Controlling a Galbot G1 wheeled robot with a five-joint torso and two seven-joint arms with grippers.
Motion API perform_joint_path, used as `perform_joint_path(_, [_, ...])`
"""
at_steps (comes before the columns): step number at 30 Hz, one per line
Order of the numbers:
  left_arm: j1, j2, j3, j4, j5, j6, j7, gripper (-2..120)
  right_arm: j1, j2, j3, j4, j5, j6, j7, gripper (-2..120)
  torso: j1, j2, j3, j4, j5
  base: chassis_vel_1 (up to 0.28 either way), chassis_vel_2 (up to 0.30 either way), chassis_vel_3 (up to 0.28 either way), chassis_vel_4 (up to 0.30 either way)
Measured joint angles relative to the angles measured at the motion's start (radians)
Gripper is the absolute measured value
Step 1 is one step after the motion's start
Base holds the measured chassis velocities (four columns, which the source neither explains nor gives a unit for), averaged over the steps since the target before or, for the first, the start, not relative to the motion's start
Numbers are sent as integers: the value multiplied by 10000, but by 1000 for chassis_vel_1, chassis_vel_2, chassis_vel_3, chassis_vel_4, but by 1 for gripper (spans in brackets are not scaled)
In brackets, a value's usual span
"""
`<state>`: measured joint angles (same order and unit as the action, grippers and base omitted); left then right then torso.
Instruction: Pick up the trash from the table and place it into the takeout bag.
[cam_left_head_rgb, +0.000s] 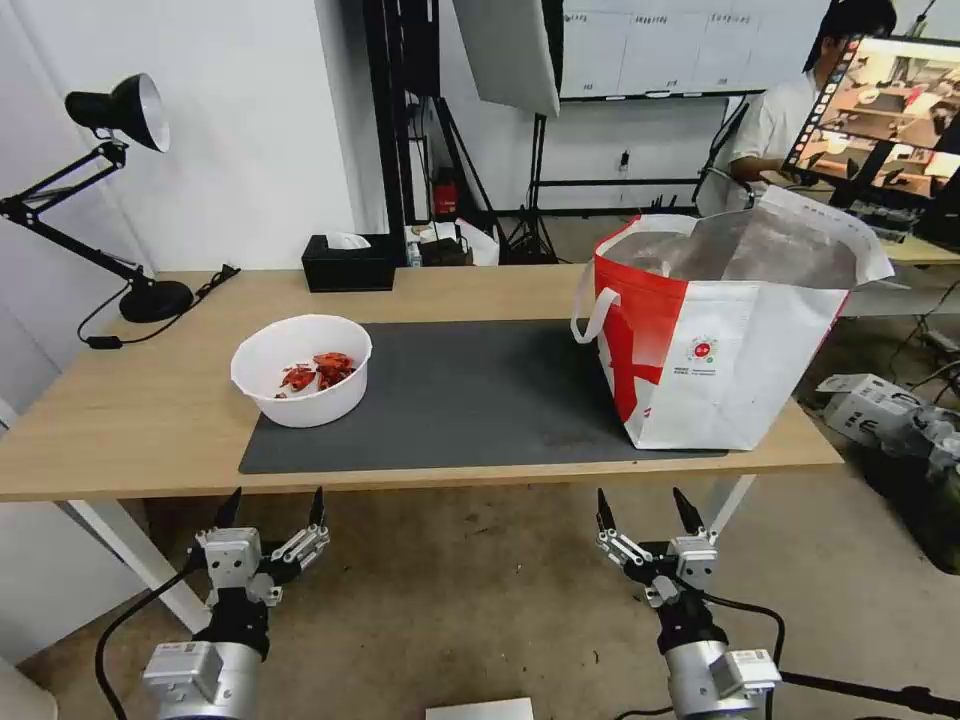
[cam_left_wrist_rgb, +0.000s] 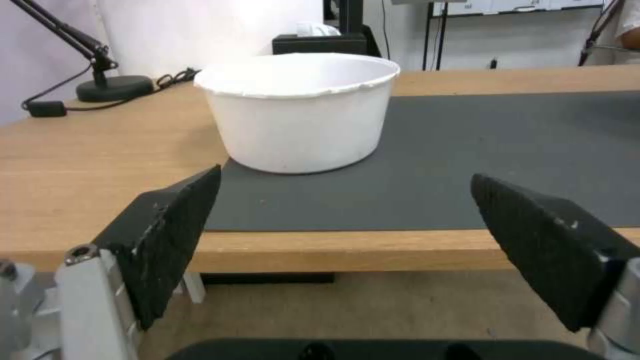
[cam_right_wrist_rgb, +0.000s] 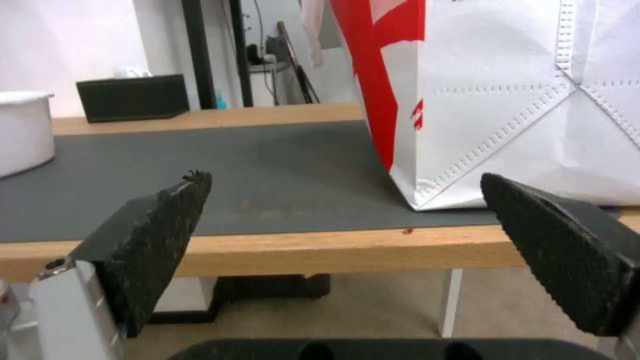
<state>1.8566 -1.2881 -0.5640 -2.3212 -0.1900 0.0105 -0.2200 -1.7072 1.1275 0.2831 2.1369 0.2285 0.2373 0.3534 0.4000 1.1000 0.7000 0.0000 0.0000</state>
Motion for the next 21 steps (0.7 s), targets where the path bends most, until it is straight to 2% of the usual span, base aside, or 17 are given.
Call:
perform_joint_path(5, [-73,40,34,52,1,10,1,100,6,-8,6,-5,5,-18,7,100,0,0,0,0,0,0,0,0,0])
perform_joint_path(11, [-487,552,-281,-21,-583,347,-27,100,9,-9,7,-11,11,-20,14,100,0,0,0,0,-1,0,0,0,0])
perform_joint_path(15, [-911,918,-572,-55,-1183,649,-145,100,9,-9,7,-11,14,-20,15,100,0,0,0,1,-2,0,0,0,0])
perform_joint_path(18, [-1772,1510,-898,-8,-2146,1207,-395,100,9,-7,7,-11,18,-20,16,100,0,0,0,0,-2,0,0,0,0])
perform_joint_path(21, [-2145,1835,-998,-8,-2763,1609,-643,100,10,-6,9,-11,18,-20,17,100,0,0,0,0,-3,0,0,0,0])
